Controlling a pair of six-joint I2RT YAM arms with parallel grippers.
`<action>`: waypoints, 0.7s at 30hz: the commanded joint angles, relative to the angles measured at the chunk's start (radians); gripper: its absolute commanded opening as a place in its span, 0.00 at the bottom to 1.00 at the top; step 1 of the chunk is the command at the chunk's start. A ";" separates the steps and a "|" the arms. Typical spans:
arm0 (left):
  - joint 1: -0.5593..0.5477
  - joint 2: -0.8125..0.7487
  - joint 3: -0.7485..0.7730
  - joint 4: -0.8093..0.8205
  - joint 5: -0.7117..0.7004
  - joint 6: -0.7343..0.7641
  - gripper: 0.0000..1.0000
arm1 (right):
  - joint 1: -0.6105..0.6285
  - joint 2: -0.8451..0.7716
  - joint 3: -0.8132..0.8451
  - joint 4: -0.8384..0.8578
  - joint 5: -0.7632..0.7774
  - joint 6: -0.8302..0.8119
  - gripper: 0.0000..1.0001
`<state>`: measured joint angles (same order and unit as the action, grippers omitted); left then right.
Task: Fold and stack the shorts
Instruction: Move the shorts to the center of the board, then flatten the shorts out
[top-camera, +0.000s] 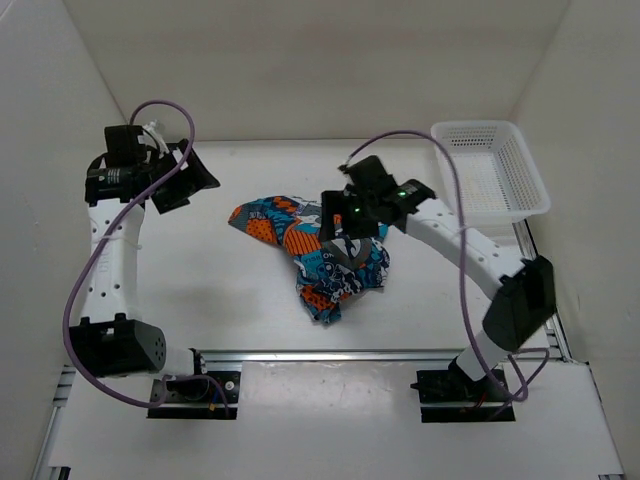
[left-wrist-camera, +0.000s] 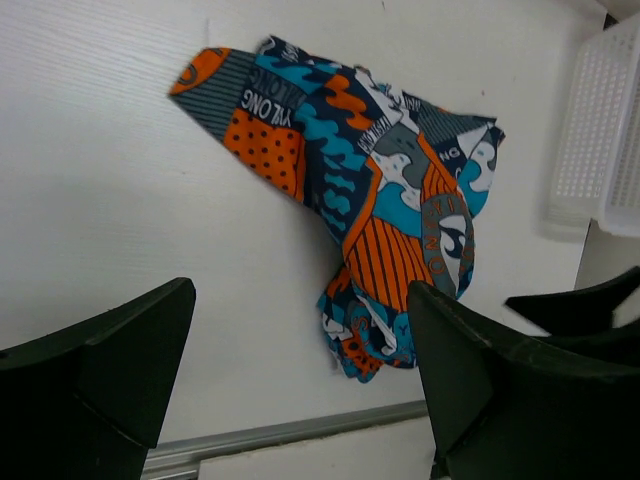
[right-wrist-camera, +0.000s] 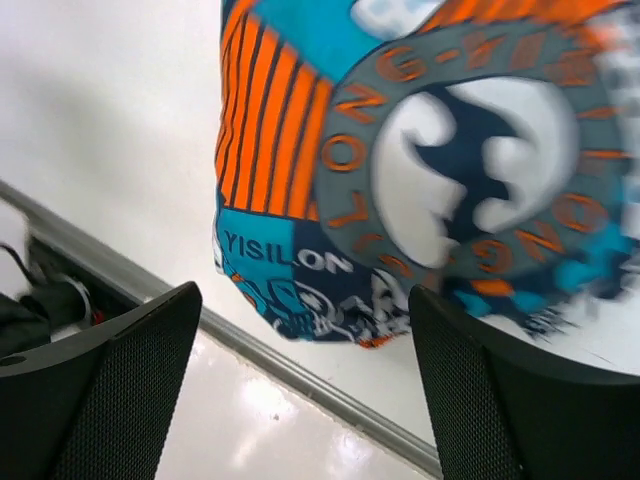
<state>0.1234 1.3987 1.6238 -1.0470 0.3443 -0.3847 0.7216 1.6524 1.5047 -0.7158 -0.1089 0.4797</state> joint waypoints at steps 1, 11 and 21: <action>-0.044 -0.017 -0.044 -0.005 0.057 0.035 0.97 | -0.128 -0.236 -0.024 0.029 0.092 0.010 0.88; -0.254 0.190 -0.196 0.105 -0.051 -0.071 1.00 | -0.199 -0.307 -0.407 0.082 -0.107 0.101 0.93; -0.222 0.546 -0.039 0.191 -0.131 -0.207 1.00 | 0.160 -0.162 -0.353 0.087 0.070 0.111 0.99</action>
<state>-0.0952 1.9072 1.4830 -0.9150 0.2466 -0.5522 0.8429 1.4517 1.0977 -0.6498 -0.1013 0.5777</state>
